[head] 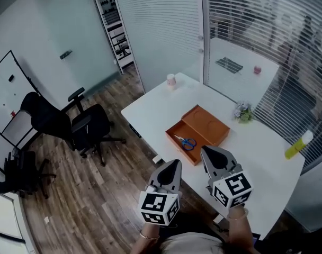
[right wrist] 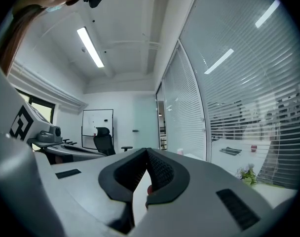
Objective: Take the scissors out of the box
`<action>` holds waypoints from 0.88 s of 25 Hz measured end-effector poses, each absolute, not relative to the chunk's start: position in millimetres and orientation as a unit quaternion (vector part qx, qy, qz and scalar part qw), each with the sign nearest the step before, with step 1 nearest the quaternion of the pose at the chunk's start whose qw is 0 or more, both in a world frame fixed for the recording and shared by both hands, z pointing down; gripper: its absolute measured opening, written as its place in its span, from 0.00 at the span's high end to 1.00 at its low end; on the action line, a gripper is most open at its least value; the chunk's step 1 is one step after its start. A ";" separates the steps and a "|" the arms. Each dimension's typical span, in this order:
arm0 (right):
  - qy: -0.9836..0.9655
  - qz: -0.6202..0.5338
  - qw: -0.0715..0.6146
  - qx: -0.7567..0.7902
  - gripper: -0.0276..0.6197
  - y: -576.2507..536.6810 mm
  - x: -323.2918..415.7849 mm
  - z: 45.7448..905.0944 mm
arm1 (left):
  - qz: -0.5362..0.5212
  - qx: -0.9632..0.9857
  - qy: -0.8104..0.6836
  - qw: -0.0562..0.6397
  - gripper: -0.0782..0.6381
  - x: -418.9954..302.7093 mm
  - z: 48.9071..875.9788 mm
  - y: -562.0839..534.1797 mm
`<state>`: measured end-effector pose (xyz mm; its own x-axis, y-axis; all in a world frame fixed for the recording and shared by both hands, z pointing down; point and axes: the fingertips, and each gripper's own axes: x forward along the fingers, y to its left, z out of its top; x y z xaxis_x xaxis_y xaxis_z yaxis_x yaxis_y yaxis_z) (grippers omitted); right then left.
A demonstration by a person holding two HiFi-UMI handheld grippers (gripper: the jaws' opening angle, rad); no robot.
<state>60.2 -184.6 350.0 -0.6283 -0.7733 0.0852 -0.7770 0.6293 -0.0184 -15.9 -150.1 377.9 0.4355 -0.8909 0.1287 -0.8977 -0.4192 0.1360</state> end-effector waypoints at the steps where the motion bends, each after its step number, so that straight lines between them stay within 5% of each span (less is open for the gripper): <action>1: -0.902 0.028 0.037 0.429 0.91 -189.1 59.6 353.1 | 0.020 0.842 -0.532 0.092 0.87 -16.6 379.6 -154.1; 22: -0.902 0.031 0.080 0.423 0.91 -277.2 56.8 377.2 | 0.019 0.849 -0.522 0.082 0.87 -15.6 376.2 -250.1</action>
